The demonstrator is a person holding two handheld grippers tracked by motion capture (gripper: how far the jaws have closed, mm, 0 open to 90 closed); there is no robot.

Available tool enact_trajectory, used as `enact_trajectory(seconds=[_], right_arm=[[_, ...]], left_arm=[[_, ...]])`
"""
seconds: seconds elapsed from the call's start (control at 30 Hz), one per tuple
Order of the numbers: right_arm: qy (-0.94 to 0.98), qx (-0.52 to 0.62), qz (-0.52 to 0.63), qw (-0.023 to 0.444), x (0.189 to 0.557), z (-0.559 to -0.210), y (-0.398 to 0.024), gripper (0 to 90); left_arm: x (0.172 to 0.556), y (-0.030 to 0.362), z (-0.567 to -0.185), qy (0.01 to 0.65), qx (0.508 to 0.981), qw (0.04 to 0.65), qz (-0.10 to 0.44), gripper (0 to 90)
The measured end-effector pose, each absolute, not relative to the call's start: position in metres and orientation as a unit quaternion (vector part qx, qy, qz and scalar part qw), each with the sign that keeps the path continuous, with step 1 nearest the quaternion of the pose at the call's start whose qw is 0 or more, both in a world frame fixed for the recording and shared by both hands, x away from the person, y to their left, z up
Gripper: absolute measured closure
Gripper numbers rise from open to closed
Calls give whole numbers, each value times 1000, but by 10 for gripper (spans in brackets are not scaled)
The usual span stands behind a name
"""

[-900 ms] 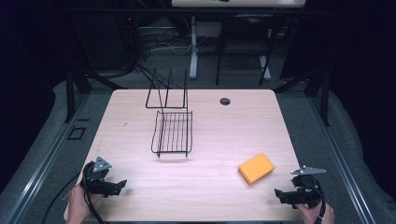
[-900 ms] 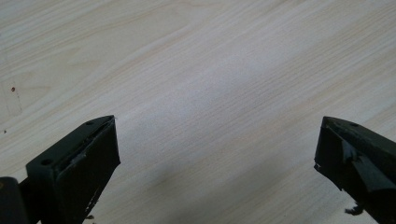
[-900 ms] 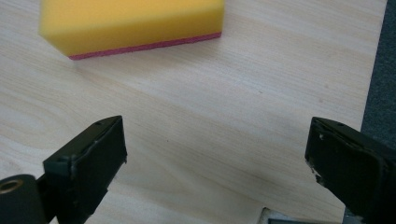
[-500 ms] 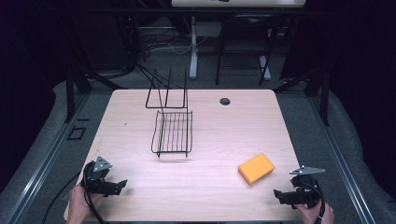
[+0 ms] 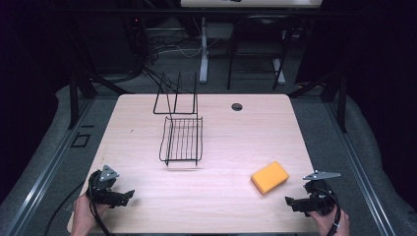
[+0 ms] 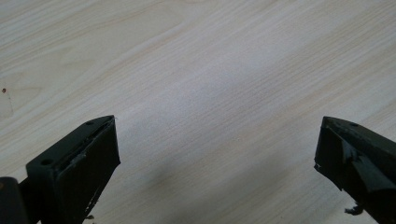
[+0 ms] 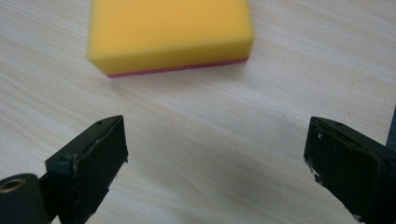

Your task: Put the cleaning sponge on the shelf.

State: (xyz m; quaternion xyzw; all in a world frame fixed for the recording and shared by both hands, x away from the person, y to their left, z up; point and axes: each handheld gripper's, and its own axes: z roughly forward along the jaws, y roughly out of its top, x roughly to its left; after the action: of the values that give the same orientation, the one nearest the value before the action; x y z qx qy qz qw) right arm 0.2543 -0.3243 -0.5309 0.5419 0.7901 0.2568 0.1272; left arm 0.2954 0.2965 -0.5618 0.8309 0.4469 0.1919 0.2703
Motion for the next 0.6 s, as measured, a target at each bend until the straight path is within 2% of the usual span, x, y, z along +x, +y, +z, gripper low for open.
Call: enact_trajectory(seconds=[0.6], right_arm=[[797, 531, 258, 125, 274, -519, -319, 24]], left_arm=[[296, 297, -562, 449, 831, 269, 191, 0]])
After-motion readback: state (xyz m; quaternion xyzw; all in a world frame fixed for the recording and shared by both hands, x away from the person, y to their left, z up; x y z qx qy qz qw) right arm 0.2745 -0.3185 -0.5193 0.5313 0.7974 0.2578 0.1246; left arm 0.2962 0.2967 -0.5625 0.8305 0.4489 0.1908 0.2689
